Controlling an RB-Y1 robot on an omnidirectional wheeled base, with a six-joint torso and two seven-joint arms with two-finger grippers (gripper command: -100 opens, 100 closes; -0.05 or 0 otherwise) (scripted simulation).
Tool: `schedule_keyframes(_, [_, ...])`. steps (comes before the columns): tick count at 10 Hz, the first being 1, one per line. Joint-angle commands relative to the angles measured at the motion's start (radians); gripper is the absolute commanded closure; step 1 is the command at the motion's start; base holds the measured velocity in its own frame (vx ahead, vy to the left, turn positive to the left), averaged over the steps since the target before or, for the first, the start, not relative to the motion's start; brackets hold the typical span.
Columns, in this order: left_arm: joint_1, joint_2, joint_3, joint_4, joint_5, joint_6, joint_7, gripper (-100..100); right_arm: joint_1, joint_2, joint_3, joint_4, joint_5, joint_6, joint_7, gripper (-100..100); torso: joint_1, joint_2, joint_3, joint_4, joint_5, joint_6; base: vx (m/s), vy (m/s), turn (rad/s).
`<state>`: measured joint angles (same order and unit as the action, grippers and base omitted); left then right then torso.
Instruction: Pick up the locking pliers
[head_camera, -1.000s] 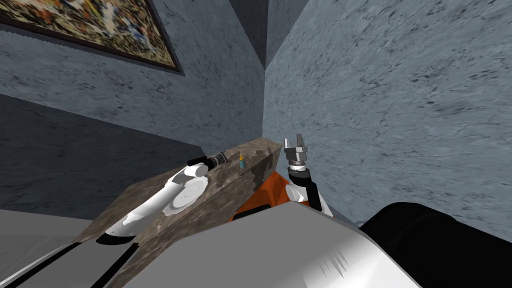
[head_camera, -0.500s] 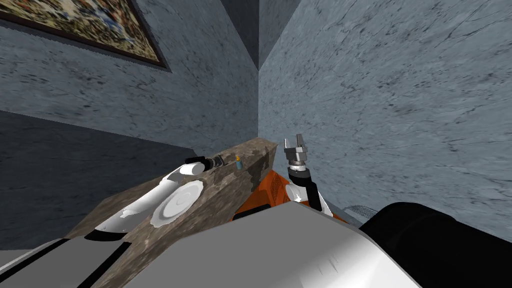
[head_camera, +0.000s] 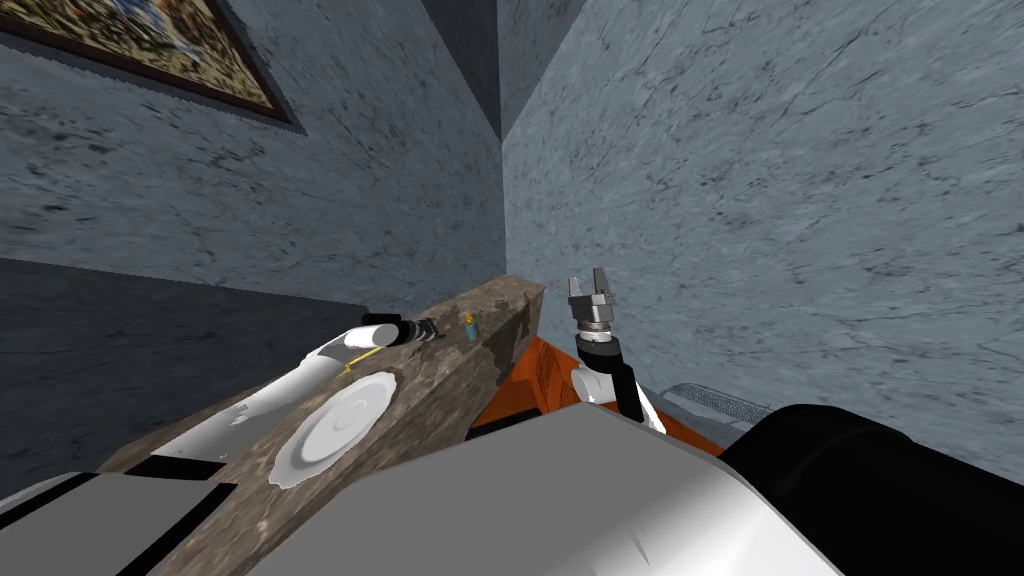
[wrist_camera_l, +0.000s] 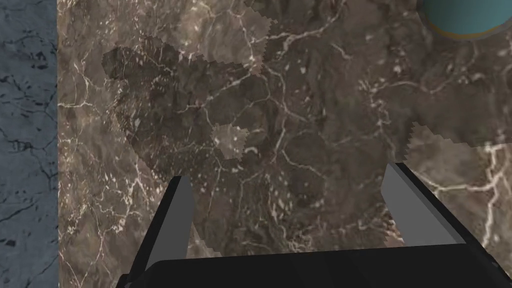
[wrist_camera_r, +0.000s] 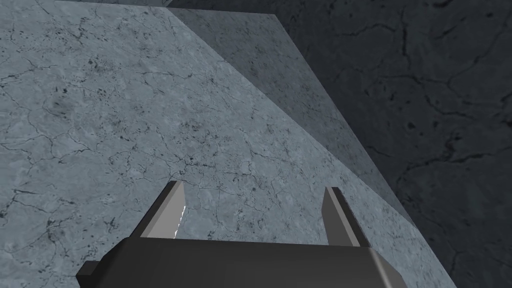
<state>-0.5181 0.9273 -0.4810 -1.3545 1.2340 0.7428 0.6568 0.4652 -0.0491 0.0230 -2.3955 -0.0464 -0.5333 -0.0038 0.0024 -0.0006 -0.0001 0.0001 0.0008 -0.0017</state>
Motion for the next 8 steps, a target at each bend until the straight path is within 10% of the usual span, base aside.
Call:
schedule_keyframes(1, [-0.018, 0.01, -0.013, 0.05, 0.035, 0.039, -0.004, -100, 0.0, 0.0, 0.0, 0.0, 0.0, 0.0, 0.0, 0, 0.0, 0.0, 0.0, 0.0, 0.0, 0.0, 0.017, 0.003, -0.063])
schedule_keyframes(8, [-0.049, 0.067, -0.057, 0.158, 0.109, 0.135, 0.032, -100, 0.0, 0.0, 0.0, 0.0, 0.0, 0.0, 0.0, 0, 0.001, 0.0, 0.0, 0.0, 0.0, 0.0, 0.001, 0.024, -0.106])
